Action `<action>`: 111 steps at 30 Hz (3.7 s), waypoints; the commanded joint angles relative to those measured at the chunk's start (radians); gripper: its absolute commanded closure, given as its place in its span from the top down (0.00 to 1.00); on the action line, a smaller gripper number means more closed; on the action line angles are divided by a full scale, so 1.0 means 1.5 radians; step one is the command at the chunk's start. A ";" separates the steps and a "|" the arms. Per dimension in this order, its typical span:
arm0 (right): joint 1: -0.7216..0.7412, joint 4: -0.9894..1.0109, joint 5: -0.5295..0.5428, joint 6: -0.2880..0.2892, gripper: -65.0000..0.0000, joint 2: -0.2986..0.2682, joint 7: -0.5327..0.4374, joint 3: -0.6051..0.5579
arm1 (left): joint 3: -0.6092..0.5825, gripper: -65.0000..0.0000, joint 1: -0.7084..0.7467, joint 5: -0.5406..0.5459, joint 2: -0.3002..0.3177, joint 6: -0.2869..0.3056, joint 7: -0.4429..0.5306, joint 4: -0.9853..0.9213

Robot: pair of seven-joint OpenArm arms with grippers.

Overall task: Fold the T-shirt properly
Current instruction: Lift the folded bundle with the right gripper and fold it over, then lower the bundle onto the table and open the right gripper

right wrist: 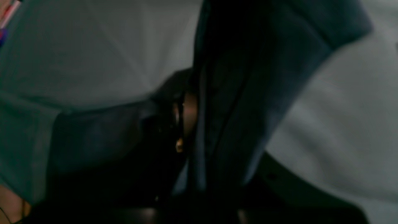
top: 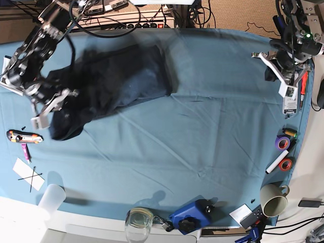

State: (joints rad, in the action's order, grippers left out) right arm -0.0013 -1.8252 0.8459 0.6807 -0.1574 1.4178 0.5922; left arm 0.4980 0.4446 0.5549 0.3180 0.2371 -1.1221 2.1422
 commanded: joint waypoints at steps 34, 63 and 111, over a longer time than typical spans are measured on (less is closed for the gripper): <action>-0.053 -0.067 -0.108 0.009 0.24 0.064 -0.014 -0.412 | 0.012 0.00 0.007 0.005 0.008 0.000 0.027 0.012; -0.047 -0.119 -0.011 -0.005 0.16 0.149 -0.014 -0.347 | 0.011 0.00 0.007 0.005 0.008 0.000 0.043 0.012; -0.302 -0.308 -0.040 0.012 0.00 0.042 -0.014 -0.062 | 0.011 0.00 0.112 -0.066 0.010 -0.023 0.002 0.012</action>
State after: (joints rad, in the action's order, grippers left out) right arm -0.4507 -2.2719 0.7692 0.6971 -0.0856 1.4105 0.4965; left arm 0.5091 0.6075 0.4549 0.3218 0.2058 -1.1290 2.1422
